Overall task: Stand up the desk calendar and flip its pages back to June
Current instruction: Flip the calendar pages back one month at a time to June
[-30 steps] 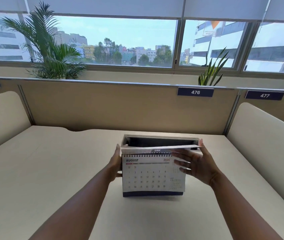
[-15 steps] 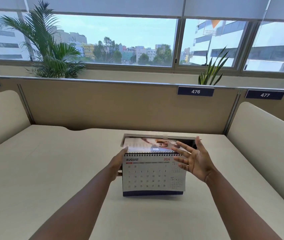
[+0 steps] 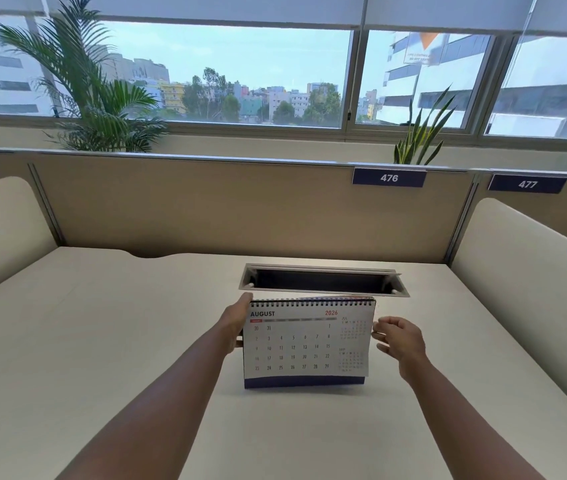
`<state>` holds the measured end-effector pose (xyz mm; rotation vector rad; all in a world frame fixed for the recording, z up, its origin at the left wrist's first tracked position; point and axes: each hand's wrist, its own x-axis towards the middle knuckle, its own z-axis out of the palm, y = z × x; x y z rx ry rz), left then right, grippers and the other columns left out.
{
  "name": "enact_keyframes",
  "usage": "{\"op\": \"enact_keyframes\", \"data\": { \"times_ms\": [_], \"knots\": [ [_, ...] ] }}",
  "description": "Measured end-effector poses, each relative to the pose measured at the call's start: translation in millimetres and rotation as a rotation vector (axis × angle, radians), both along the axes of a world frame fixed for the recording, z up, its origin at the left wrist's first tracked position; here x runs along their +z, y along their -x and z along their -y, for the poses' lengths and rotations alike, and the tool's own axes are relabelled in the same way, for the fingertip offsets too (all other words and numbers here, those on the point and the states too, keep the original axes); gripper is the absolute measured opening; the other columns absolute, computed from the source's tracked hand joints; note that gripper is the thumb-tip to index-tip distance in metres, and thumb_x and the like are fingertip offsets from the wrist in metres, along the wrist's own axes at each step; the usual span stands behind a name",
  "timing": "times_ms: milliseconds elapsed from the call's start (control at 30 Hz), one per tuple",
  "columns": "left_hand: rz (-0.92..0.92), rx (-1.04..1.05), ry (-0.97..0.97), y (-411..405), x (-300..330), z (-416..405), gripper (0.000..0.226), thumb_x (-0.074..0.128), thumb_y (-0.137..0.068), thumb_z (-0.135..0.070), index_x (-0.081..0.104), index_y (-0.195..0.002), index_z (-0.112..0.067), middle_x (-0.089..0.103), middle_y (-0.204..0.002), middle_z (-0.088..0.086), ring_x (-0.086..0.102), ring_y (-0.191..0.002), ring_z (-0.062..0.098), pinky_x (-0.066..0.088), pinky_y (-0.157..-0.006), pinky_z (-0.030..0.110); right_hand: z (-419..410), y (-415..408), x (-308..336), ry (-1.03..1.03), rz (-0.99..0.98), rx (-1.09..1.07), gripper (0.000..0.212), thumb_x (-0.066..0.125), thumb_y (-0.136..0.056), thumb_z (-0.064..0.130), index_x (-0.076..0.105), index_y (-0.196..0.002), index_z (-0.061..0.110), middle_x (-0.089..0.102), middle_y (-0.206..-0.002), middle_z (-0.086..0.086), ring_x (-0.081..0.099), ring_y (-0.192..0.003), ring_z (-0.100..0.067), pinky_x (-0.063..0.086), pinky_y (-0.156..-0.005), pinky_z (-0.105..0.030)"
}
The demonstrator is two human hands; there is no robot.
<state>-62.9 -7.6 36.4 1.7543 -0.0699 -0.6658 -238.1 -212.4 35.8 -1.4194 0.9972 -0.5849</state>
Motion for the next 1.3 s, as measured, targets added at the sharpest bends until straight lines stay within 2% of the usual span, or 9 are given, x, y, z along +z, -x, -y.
{"op": "enact_keyframes", "data": {
  "times_ms": [200, 467, 633, 833, 1000, 1100, 1167, 1233, 1300],
  "knots": [
    [-0.015, -0.008, -0.009, 0, 1, -1, 0.047, 0.025, -0.097, -0.046, 0.055, -0.092, -0.009, 0.063, -0.082, 0.01, 0.057, -0.09, 0.029, 0.042, -0.082, 0.039, -3, 0, -4, 0.073, -0.08, 0.064, 0.009, 0.062, -0.081, 0.001, 0.059, -0.075, 0.006, 0.066, -0.097, -0.017, 0.061, -0.094, -0.031, 0.051, -0.077, -0.039],
    [-0.033, 0.006, 0.007, -1, 0, 0, 0.048, 0.026, -0.096, -0.045, 0.055, -0.096, -0.008, 0.063, -0.081, 0.01, 0.057, -0.085, 0.027, 0.042, -0.082, 0.04, -2, 12, -1, 0.082, -0.081, 0.17, 0.025, 0.08, -0.067, 0.01, 0.057, -0.06, 0.008, 0.069, -0.082, -0.016, 0.061, -0.078, -0.028, 0.044, -0.058, -0.027],
    [-0.022, 0.004, -0.003, 0, -1, 0, 0.046, 0.025, -0.097, -0.044, 0.055, -0.094, -0.009, 0.063, -0.083, 0.011, 0.057, -0.089, 0.028, 0.041, -0.084, 0.041, -1, 12, 3, 0.137, -0.123, 0.204, 0.016, 0.08, -0.068, 0.011, 0.065, -0.067, 0.004, 0.072, -0.087, -0.019, 0.063, -0.076, -0.027, 0.046, -0.071, -0.034],
    [-0.001, 0.01, -0.017, -1, 1, -2, 0.047, 0.026, -0.096, -0.045, 0.055, -0.078, -0.013, 0.063, -0.075, 0.009, 0.058, -0.072, 0.022, 0.043, -0.077, 0.036, 0, 13, 2, 0.166, -0.146, 0.233, 0.016, 0.076, -0.072, 0.01, 0.068, -0.08, -0.002, 0.073, -0.094, -0.023, 0.06, -0.074, -0.025, 0.048, -0.069, -0.032],
    [0.007, -0.001, -0.028, 1, 1, -2, 0.047, 0.026, -0.097, -0.045, 0.055, -0.077, -0.014, 0.064, -0.079, 0.01, 0.057, -0.074, 0.023, 0.042, -0.08, 0.04, 2, 13, 5, 0.097, -0.144, 0.176, 0.034, 0.079, -0.067, 0.002, 0.057, -0.093, -0.001, 0.061, -0.104, -0.017, 0.063, -0.081, -0.032, 0.051, -0.07, -0.034],
    [0.007, -0.005, -0.038, 1, 2, -3, 0.047, 0.026, -0.097, -0.045, 0.055, -0.077, -0.014, 0.064, -0.078, 0.01, 0.057, -0.075, 0.023, 0.042, -0.081, 0.04, 6, 15, 7, -0.045, -0.134, 0.191, 0.039, 0.078, -0.067, -0.001, 0.045, -0.086, 0.006, 0.063, -0.093, -0.021, 0.061, -0.073, -0.028, 0.051, -0.062, -0.031],
    [0.0, -0.011, -0.042, 0, 1, -3, 0.048, 0.025, -0.097, -0.046, 0.055, -0.077, -0.014, 0.064, -0.078, 0.011, 0.057, -0.074, 0.023, 0.042, -0.079, 0.039, 8, 16, 12, -0.108, -0.198, 0.28, 0.03, 0.076, -0.071, 0.003, 0.047, -0.078, 0.006, 0.066, -0.083, -0.019, 0.062, -0.065, -0.022, 0.051, -0.055, -0.026],
    [-0.008, -0.024, -0.045, 0, 2, -4, 0.049, 0.025, -0.097, -0.047, 0.056, -0.079, -0.014, 0.064, -0.079, 0.011, 0.058, -0.074, 0.023, 0.042, -0.078, 0.039, 8, 17, 18, -0.105, -0.336, 0.412, 0.022, 0.072, -0.077, 0.016, 0.058, -0.084, 0.0, 0.07, -0.079, -0.015, 0.064, -0.064, -0.02, 0.052, -0.055, -0.025],
    [-0.016, -0.04, -0.048, 0, 3, -4, 0.05, 0.026, -0.096, -0.05, 0.057, -0.085, -0.012, 0.064, -0.081, 0.011, 0.058, -0.076, 0.023, 0.042, -0.08, 0.04, 8, 19, 20, -0.109, -0.415, 0.545, 0.038, 0.068, -0.078, 0.036, 0.063, -0.097, 0.003, 0.072, -0.083, -0.011, 0.068, -0.071, -0.022, 0.052, -0.061, -0.028]
  ]
}}
